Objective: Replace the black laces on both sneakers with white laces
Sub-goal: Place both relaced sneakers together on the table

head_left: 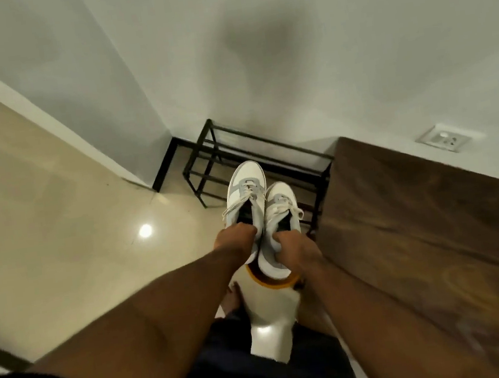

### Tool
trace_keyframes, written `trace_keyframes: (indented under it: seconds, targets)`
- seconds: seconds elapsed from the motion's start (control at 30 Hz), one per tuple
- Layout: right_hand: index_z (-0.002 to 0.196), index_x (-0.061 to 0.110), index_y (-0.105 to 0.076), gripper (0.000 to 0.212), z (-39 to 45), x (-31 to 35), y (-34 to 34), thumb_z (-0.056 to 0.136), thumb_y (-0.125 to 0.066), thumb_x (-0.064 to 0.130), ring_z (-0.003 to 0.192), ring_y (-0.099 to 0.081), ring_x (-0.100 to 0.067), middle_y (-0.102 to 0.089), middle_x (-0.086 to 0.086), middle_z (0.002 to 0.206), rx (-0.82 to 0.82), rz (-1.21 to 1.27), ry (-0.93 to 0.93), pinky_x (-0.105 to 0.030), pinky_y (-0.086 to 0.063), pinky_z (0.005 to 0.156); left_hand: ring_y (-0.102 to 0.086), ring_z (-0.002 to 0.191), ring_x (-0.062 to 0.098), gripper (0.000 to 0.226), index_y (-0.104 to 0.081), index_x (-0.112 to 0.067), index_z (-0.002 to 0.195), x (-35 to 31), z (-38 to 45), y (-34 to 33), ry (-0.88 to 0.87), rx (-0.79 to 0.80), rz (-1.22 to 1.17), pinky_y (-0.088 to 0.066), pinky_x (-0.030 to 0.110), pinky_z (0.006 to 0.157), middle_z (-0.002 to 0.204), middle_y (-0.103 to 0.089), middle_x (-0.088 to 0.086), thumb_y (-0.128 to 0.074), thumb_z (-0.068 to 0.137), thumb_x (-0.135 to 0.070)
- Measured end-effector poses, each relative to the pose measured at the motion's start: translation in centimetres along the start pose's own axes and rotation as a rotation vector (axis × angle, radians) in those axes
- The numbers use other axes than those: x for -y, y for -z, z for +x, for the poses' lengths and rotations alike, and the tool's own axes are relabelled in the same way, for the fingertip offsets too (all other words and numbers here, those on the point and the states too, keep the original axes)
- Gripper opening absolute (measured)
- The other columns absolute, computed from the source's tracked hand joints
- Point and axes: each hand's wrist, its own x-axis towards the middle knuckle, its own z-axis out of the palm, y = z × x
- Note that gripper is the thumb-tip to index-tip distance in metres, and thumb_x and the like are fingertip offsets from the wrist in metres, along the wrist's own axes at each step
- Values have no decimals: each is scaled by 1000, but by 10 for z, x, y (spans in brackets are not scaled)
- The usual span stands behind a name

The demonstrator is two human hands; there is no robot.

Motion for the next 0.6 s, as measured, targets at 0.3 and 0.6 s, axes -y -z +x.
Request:
trace_keyframes:
  seconds: [0.3, 0.6]
  targets:
    - [116, 17, -53, 21, 164, -4, 1, 96, -49, 19, 102, -61, -29, -63, -8, 112, -156, -117, -69, -40, -50, 83, -56, 117, 31, 27, -55, -12, 124, 51, 172, 36, -156, -68, 173, -47, 43, 93, 127, -57, 11, -52, 98, -18]
    - [114, 11, -54, 20, 285, -32, -13, 94, -56, 13, 100, -63, -29, -63, -11, 111, -102, -261, -78, -39, -52, 78, -48, 121, 30, 37, -50, -9, 130, 97, 288, 6, -209, -159, 140, -47, 43, 96, 131, -48, 13, -54, 94, -5]
